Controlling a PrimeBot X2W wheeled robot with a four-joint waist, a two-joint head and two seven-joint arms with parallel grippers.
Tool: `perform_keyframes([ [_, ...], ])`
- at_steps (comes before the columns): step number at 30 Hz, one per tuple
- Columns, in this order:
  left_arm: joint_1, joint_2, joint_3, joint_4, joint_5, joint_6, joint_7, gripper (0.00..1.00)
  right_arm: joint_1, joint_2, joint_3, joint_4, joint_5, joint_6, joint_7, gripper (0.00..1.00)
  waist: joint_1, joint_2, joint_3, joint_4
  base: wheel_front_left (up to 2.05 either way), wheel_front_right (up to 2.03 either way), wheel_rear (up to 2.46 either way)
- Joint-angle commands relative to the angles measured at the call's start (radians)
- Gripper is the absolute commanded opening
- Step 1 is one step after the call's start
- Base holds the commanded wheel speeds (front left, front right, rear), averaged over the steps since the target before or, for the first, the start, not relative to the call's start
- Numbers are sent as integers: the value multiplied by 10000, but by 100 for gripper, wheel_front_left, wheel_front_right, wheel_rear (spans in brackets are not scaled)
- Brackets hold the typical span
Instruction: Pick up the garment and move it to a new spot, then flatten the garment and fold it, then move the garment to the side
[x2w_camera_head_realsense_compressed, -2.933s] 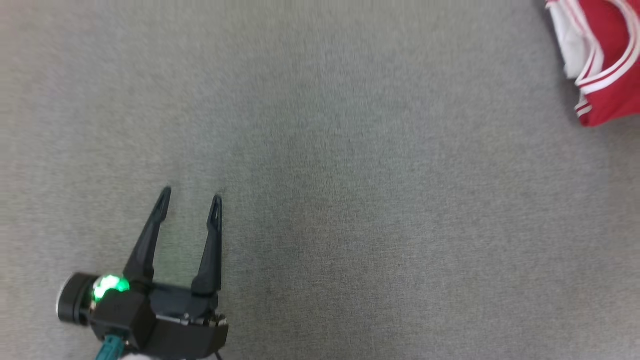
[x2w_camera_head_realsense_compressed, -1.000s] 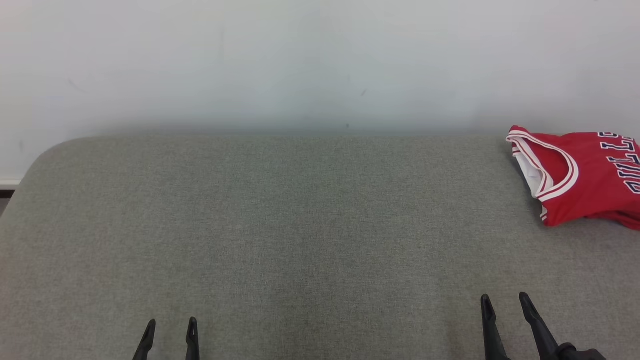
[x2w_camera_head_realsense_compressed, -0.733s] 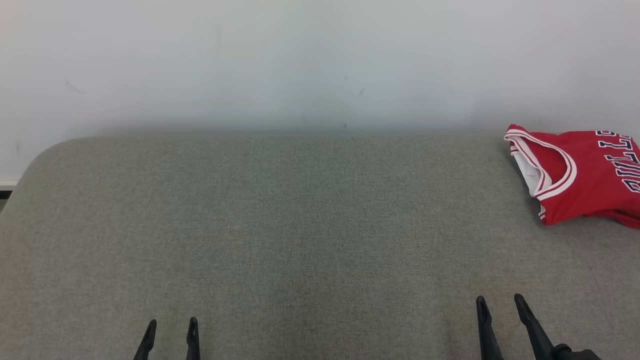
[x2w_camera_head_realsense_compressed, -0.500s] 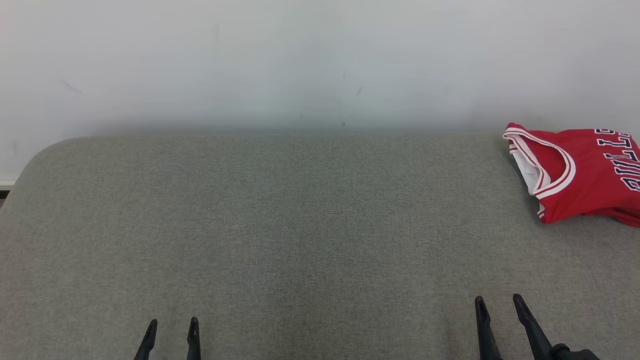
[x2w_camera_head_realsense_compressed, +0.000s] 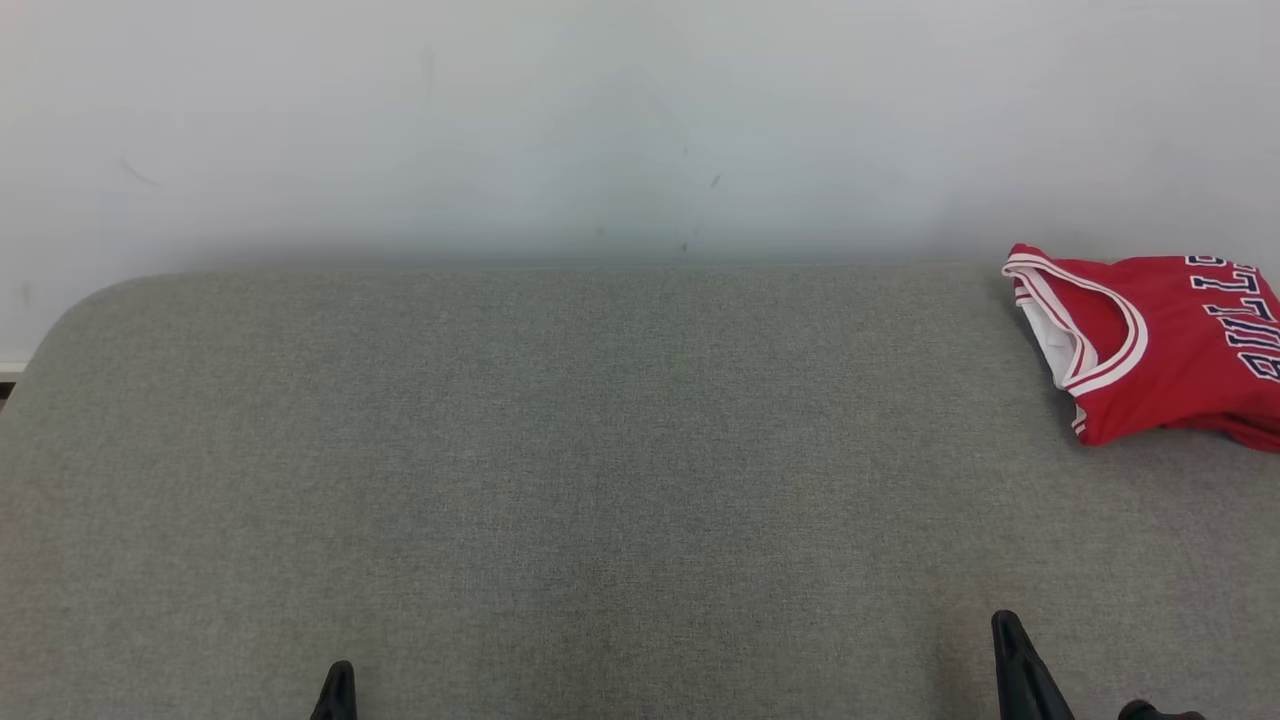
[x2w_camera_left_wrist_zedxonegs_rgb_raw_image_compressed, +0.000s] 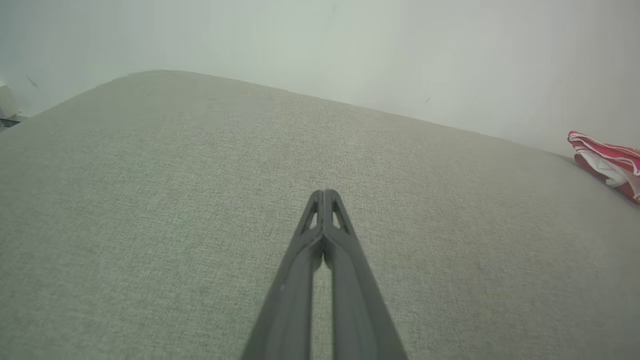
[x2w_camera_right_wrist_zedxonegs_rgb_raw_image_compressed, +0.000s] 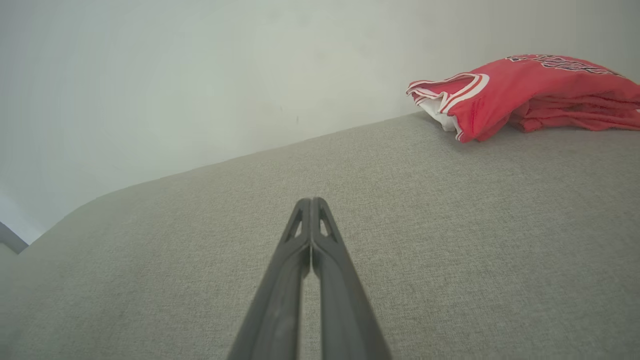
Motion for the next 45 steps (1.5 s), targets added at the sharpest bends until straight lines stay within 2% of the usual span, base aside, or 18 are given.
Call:
perform_keyframes([
  [1, -106, 60, 52, -244, -597, -36, 102, 0, -61, -71, -16, -243, 570, -1, 83, 0, 0, 0, 0, -7, 0, 0, 0],
  [24, -170, 175, 269, -648, -4634, -131, 1112, 0, -13, -176, -121, -638, 4527, -5, 773, 0, 0, 0, 7, -96, 0, 0, 0],
  [45, -222, 202, 469, -921, -7349, -189, 1869, 0, 37, -170, -265, -912, 7178, -8, 1314, 0, 0, 0, 12, -174, 0, 0, 0],
])
